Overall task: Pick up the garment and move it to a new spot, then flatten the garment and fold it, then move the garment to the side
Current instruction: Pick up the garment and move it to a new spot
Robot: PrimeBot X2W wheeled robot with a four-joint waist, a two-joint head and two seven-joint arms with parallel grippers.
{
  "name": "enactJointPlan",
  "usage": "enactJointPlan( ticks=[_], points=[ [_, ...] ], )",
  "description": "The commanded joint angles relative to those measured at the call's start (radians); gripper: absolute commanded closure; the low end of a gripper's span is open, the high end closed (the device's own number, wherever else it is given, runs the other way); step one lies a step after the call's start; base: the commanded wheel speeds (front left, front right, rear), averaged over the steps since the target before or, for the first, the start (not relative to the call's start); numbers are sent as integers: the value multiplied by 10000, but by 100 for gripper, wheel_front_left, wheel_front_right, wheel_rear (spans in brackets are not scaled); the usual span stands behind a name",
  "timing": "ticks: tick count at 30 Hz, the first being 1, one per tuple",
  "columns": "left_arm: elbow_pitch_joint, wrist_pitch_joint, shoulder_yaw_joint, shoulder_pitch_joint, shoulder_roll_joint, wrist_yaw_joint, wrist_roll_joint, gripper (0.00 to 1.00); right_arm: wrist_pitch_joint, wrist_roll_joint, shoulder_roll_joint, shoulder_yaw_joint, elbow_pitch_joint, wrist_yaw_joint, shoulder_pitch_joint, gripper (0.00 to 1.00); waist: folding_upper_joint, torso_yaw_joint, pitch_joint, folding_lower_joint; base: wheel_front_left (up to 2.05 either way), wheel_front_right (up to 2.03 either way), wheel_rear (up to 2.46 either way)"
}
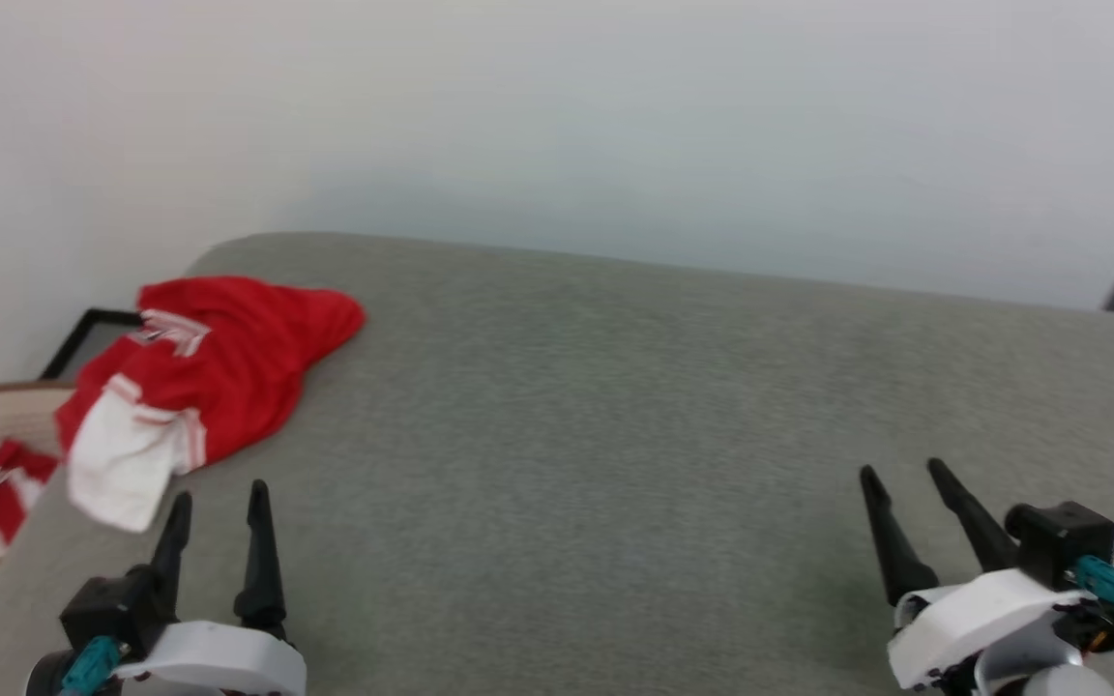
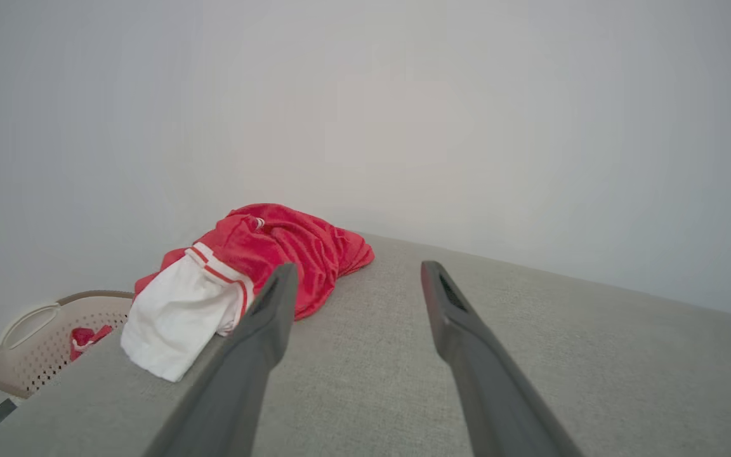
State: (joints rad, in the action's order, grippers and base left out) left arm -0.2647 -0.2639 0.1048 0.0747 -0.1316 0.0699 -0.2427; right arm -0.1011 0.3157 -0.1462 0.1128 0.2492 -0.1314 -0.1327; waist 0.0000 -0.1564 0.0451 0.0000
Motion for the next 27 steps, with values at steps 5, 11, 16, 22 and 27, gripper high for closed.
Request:
enactJointPlan(
  ticks=[5,11,16,22,27],
  points=[
    [229,80,86,-140,89,-224,-160,0,19,157,-94,565,95,12,-270,0,0,-1162,162,0,0,0,0],
    [595,315,113,-299,162,-453,-256,0,-26,337,-121,1153,274,12,-476,0,0,-1887,227,0,0,0,0],
    [879,509,114,-405,170,-591,-341,0,-127,453,-135,1410,443,14,-611,0,0,-2275,267,0,0,0,0],
    [1091,695,92,-559,204,-670,-438,0,-224,514,-163,1422,579,14,-622,0,0,-2483,236,0,0,0,0],
    [1207,887,138,-349,137,-686,-602,0,-231,500,-236,1394,599,14,-657,0,0,-2391,78,0,0,0,0]
  ],
)
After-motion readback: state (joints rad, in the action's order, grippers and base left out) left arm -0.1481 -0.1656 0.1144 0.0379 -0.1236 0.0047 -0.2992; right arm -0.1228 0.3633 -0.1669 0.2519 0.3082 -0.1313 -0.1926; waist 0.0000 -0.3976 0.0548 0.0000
